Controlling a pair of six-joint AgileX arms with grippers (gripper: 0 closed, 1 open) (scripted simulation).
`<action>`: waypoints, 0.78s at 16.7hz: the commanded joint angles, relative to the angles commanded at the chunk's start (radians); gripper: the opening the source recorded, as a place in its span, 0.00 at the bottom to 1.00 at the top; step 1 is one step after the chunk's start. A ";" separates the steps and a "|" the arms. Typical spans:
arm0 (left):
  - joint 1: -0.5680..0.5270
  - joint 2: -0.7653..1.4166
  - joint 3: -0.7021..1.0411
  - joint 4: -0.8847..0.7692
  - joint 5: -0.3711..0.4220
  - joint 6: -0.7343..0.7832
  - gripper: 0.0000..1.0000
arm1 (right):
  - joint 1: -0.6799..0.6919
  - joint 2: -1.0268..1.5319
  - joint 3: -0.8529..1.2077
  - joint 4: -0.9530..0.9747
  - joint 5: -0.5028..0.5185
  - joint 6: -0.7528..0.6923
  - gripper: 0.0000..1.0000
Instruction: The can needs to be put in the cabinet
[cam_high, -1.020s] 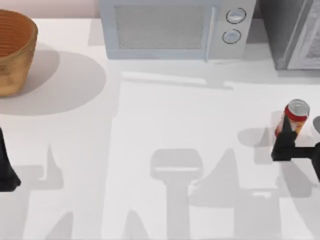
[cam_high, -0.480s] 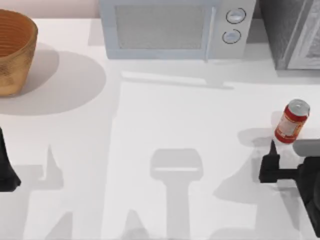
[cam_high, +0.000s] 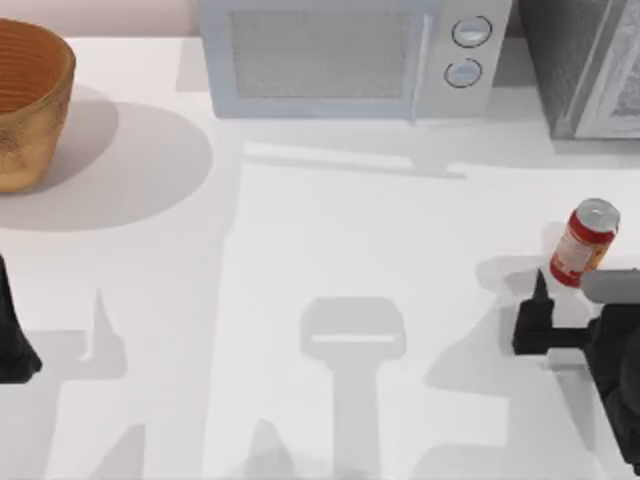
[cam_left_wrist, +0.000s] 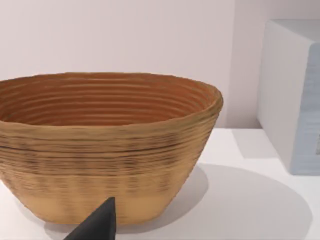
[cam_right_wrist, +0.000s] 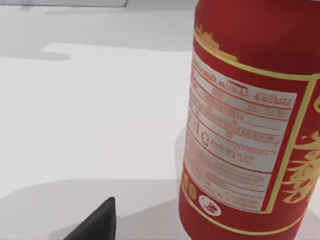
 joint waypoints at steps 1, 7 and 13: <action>0.000 0.000 0.000 0.000 0.000 0.000 1.00 | -0.004 -0.001 0.010 -0.005 -0.004 -0.002 1.00; 0.000 0.000 0.000 0.000 0.000 0.000 1.00 | -0.036 0.005 0.077 -0.064 -0.036 -0.012 1.00; 0.000 0.000 0.000 0.000 0.000 0.000 1.00 | -0.071 0.011 0.148 -0.125 -0.069 -0.019 1.00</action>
